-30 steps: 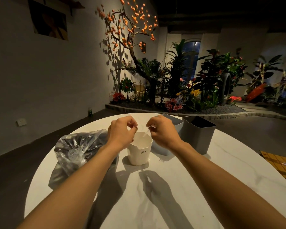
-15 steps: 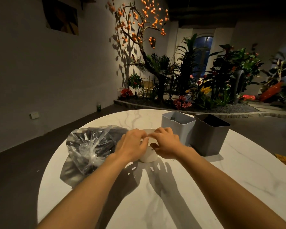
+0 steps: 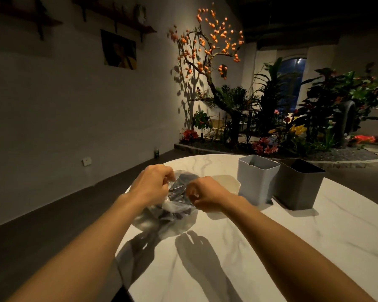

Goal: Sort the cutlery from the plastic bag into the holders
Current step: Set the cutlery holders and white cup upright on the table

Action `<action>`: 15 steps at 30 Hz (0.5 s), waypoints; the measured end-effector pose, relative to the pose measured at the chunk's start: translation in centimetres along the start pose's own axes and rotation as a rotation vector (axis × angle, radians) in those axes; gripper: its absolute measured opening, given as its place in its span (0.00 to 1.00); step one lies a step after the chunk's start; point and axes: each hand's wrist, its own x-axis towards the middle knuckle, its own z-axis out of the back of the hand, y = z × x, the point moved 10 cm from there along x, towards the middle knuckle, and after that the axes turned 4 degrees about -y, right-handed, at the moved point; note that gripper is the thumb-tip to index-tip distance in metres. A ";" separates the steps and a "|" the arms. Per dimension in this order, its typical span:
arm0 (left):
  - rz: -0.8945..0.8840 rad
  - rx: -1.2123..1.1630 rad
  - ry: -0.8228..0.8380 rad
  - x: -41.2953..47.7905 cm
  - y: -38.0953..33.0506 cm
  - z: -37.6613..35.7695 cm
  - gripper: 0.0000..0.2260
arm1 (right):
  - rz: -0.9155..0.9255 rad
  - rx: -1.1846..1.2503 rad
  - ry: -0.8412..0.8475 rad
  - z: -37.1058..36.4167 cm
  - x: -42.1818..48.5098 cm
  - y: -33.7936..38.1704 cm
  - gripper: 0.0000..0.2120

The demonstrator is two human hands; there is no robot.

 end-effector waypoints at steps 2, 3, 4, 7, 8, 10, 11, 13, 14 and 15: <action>0.018 -0.011 0.051 -0.8 1.1 -0.1 0.13 | 0.021 0.027 0.036 -1.5 0.2 1.5 0.12; 0.023 -0.030 0.065 -1.2 1.5 0.0 0.14 | 0.023 0.048 0.047 -2.3 0.3 2.1 0.14; 0.021 -0.044 0.074 -1.5 1.7 -0.1 0.14 | 0.024 0.072 0.048 -3.0 0.4 2.6 0.16; -0.021 -0.009 0.115 -2.2 2.1 -0.9 0.15 | -0.004 0.144 0.019 -4.8 0.9 3.4 0.19; -0.026 0.015 0.141 -2.5 2.4 -1.4 0.17 | -0.022 0.149 0.000 -5.3 1.1 3.5 0.21; -0.024 0.046 0.190 -2.7 2.9 -2.4 0.22 | -0.072 0.110 -0.045 -6.2 1.7 3.3 0.25; -0.025 0.059 0.209 -2.7 3.1 -2.9 0.25 | -0.091 0.085 -0.066 -6.6 1.9 3.3 0.27; -0.030 0.075 0.245 -2.8 3.2 -3.9 0.28 | -0.129 0.070 -0.099 -7.3 2.2 3.0 0.27; -0.029 0.082 0.264 -2.7 3.2 -4.3 0.28 | -0.147 0.075 -0.111 -7.4 2.3 3.0 0.25; -0.024 0.078 0.285 -2.6 3.2 -5.0 0.27 | -0.162 0.080 -0.110 -7.7 2.5 2.5 0.23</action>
